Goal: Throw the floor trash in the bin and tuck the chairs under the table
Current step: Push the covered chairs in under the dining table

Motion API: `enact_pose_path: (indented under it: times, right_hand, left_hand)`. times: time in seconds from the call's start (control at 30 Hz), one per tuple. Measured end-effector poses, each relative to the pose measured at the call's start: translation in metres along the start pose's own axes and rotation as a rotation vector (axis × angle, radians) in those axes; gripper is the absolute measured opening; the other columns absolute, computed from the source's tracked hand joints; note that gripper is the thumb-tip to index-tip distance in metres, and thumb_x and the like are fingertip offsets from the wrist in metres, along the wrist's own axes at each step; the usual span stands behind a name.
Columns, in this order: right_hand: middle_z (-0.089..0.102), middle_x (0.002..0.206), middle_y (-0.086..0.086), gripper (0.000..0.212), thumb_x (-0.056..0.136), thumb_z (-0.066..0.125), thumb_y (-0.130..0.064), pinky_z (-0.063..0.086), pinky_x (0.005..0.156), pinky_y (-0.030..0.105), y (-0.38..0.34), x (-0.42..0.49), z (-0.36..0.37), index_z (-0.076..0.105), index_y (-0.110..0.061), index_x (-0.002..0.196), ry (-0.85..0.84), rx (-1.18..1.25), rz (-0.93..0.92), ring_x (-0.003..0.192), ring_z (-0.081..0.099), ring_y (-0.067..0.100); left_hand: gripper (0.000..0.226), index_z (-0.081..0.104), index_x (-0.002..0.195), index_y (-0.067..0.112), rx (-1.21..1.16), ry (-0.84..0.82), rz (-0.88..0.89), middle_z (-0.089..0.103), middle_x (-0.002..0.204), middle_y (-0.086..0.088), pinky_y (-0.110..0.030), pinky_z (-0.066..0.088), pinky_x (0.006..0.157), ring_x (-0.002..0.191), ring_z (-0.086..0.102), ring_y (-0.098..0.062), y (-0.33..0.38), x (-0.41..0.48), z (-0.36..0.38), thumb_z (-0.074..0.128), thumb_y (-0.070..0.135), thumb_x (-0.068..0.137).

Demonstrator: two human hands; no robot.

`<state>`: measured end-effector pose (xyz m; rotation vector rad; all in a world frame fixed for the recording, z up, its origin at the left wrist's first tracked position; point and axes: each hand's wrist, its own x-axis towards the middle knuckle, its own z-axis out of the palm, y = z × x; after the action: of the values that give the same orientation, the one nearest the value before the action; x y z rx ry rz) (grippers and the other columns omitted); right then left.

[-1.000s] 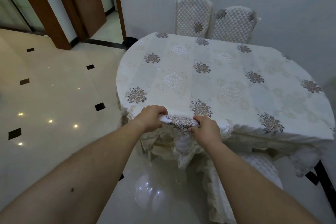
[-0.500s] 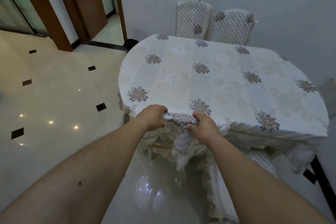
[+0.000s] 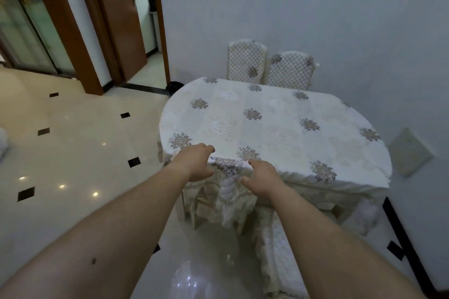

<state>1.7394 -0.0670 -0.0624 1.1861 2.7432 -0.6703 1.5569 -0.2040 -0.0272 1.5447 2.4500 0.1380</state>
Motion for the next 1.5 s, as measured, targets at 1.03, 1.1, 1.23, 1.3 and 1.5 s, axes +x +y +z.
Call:
enact_pose_path:
  times: [1.03,1.1,1.23,1.3,1.5]
  right_hand:
    - [0.042,0.155,0.009,0.075,0.089,0.061,-0.044,0.041,0.112,0.045,0.041,-0.354,-0.046,0.035,-0.019,0.155,0.129,0.142,0.051,0.14,0.043,0.03]
    - [0.038,0.159,0.008,0.075,0.093,0.061,-0.041,0.037,0.115,0.044,0.053,-0.371,-0.048,0.031,-0.017,0.157,0.131,0.128,0.048,0.145,0.037,0.028]
    - [0.039,0.158,0.009,0.075,0.093,0.061,-0.042,0.037,0.115,0.043,0.084,-0.394,-0.058,0.031,-0.017,0.157,0.154,0.106,0.049,0.145,0.036,0.028]
    - [0.041,0.157,0.01,0.074,0.092,0.061,-0.042,0.038,0.114,0.044,0.1,-0.403,-0.065,0.032,-0.018,0.156,0.158,0.115,0.048,0.144,0.036,0.029]
    - [0.039,0.158,0.008,0.074,0.092,0.061,-0.043,0.036,0.116,0.045,0.156,-0.429,-0.087,0.032,-0.022,0.156,0.166,0.118,0.017,0.147,0.032,0.028]
  left_hand:
    - [0.082,0.033,0.155,0.023,-0.049,0.004,0.1,0.046,0.152,-0.004,-0.044,0.047,0.107,0.135,0.049,-0.026,0.177,-0.268,-0.006,0.066,0.035,0.08]
    - [0.082,0.032,0.154,0.021,-0.039,0.005,0.119,0.046,0.152,-0.004,-0.044,0.047,0.106,0.135,0.048,-0.027,0.194,-0.276,-0.002,0.067,0.034,0.081]
    - [0.083,0.03,0.155,0.021,-0.025,0.029,0.147,0.045,0.153,-0.004,-0.045,0.043,0.11,0.137,0.047,-0.026,0.231,-0.285,0.004,0.068,0.037,0.083]
    - [0.087,0.026,0.157,0.022,-0.025,0.039,0.152,0.043,0.156,-0.003,-0.046,0.043,0.11,0.138,0.047,-0.026,0.251,-0.287,0.006,0.068,0.037,0.082]
    - [0.082,0.034,0.152,0.02,-0.06,0.057,0.128,0.046,0.153,-0.005,-0.043,0.05,0.101,0.131,0.052,-0.027,0.317,-0.289,0.015,0.069,0.037,0.081]
